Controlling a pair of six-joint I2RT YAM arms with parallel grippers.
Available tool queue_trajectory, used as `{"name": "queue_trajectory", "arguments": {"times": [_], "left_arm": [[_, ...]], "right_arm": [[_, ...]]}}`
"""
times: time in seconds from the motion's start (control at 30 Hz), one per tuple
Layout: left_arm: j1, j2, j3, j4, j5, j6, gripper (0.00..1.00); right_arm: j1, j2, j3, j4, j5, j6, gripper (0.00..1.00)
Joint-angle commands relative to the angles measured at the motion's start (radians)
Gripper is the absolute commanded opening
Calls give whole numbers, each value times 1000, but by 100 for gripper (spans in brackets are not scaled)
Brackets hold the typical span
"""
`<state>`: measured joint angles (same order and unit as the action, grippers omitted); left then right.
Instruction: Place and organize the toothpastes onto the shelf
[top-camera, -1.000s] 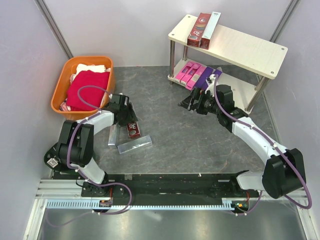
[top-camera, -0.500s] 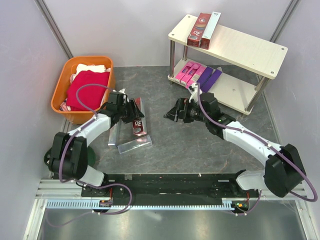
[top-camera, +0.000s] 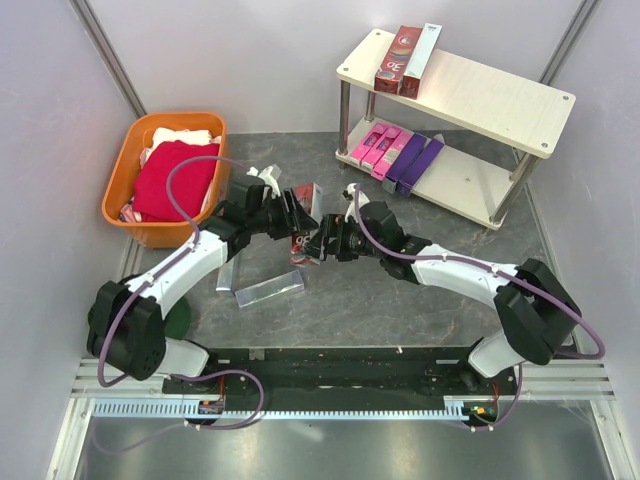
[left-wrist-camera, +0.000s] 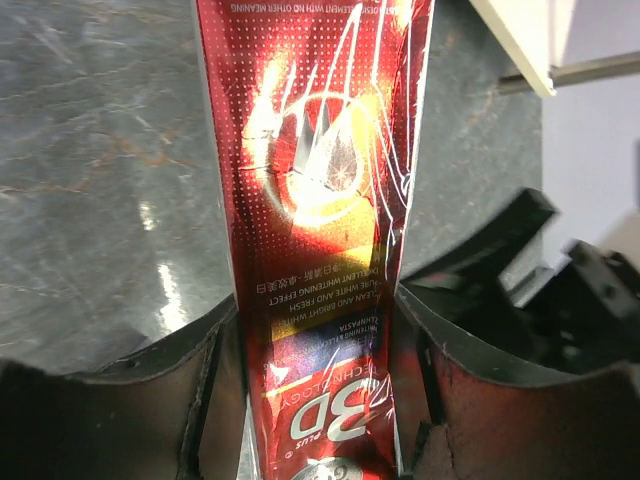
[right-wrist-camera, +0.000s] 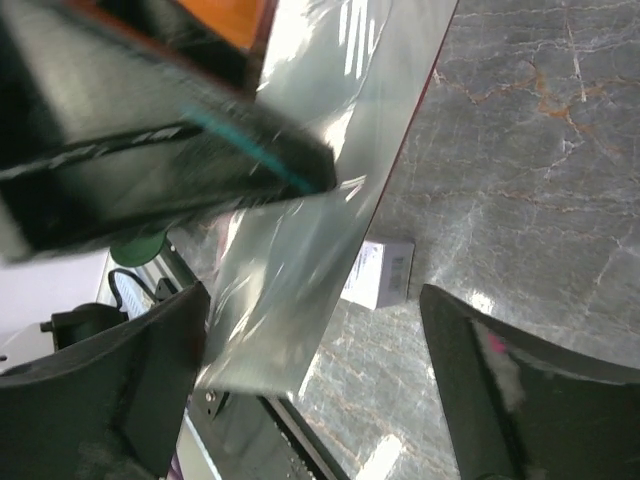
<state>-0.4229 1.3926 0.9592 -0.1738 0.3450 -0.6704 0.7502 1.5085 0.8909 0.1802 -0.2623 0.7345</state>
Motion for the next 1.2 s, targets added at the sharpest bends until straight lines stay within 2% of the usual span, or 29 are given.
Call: {"name": "queue_trajectory", "arguments": {"times": [0.0,0.07,0.13,0.3,0.4,0.43,0.53,0.63,1.17], "left_arm": [[-16,-49,55,68,38,-52,57],[-19,-52,55,68,43,-52,57],[-20,-56,55,69,54,-55,57],[-20,-64,49,71,52,-47,60],[-19,-75,46,68,35,-38,70],[-19,-78,46,62,23,-35,77],[-20,-90,58,28,-14,-18,89],[-17,-109,67,-12,-55,9,93],[-19,-305,81,-141,-314,114,96]], "right_arm": [[12,21,46,100,35,34,87],[12,21,34,122,43,48,70],[12,15,26,131,60,59,58],[14,4,11,148,66,63,43],[12,-5,13,140,67,59,35],[12,-8,14,137,69,57,32],[12,-17,19,124,75,52,29],[12,-25,23,104,84,46,28],[9,-148,115,-56,176,-32,26]]}}
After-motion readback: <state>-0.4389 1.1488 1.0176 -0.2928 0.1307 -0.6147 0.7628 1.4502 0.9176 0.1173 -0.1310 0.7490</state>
